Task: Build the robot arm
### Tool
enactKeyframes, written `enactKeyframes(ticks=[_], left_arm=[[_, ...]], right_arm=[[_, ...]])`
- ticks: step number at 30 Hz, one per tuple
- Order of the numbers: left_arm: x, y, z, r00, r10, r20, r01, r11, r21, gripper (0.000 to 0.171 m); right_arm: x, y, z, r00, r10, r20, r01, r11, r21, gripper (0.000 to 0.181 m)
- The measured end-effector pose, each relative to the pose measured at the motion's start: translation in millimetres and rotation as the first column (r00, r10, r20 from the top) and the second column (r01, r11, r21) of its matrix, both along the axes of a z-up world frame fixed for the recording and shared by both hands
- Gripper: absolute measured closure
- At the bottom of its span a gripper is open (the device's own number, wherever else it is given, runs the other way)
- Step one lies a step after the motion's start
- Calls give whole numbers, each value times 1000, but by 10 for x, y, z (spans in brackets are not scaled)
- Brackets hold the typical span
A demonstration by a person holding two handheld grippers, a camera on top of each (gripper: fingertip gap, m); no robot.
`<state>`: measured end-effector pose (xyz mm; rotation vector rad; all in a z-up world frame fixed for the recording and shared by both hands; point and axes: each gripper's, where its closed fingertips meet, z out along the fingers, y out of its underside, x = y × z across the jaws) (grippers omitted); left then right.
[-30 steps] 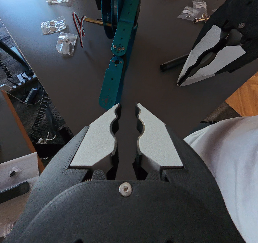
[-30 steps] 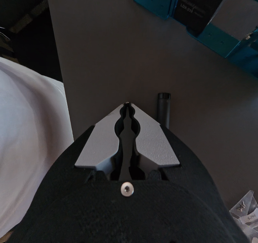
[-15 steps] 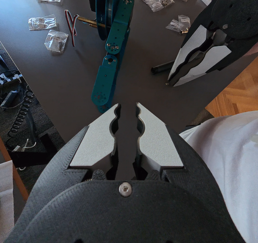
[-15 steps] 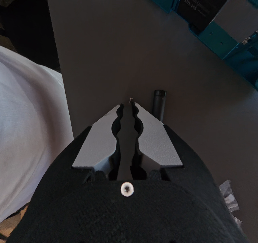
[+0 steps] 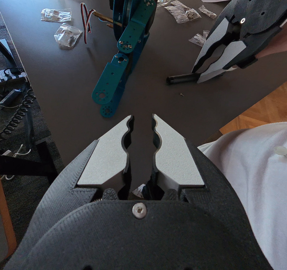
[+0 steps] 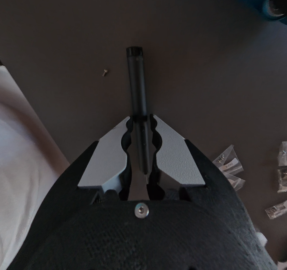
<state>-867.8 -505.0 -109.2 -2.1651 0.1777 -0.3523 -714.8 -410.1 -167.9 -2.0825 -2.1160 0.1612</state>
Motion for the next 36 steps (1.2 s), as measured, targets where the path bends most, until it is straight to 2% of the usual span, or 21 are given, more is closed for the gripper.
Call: enactKeyframes(ticks=[1, 6, 9, 13, 16, 19, 23, 27, 29, 31, 36], left_arm=[[-8, -7, 6, 1000, 8, 1, -8, 1000, 0, 150], [-4, -22, 36, 1000, 26, 7, -26, 1000, -2, 150], [21, -29, 47, 1000, 26, 7, -26, 1000, -6, 150], [100, -18, 73, 999, 4, 43, -4, 1000, -1, 150], [232, 119, 226, 990, -75, 120, 63, 993, 99, 147], [390, 357, 443, 961, -210, 181, 172, 964, 203, 138], [539, 708, 732, 919, -363, 155, 305, 902, 304, 122], [709, 866, 832, 867, -480, 136, 419, 848, 323, 123], [778, 904, 812, 849, -511, 131, 452, 833, 321, 135], [830, 938, 738, 843, -521, 133, 466, 832, 300, 152], [895, 998, 503, 856, -478, 196, 429, 869, 247, 155]], right_arm=[[2, -15, -7, 1000, 11, 5, -11, 1000, -6, 164], [-14, 0, 44, 1000, 19, -22, -20, 999, -47, 165], [-155, 18, 329, 985, -34, -169, 14, 993, -120, 165], [-429, 32, 817, 914, -78, -399, -10, 977, -215, 164], [-605, 53, 1072, 854, -79, -515, -51, 971, -233, 165], [-781, 25, 1307, 793, -60, -606, -99, 969, -225, 165], [-969, -39, 1553, 738, -22, -675, -157, 967, -203, 165], [-1031, -94, 1634, 719, -19, -695, -188, 957, -221, 165], [-1022, -98, 1623, 718, -33, -695, -191, 951, -242, 165], [-1011, -91, 1582, 721, -47, -691, -191, 946, -264, 165], [-1026, -47, 1339, 743, -103, -661, -182, 920, -348, 165]])
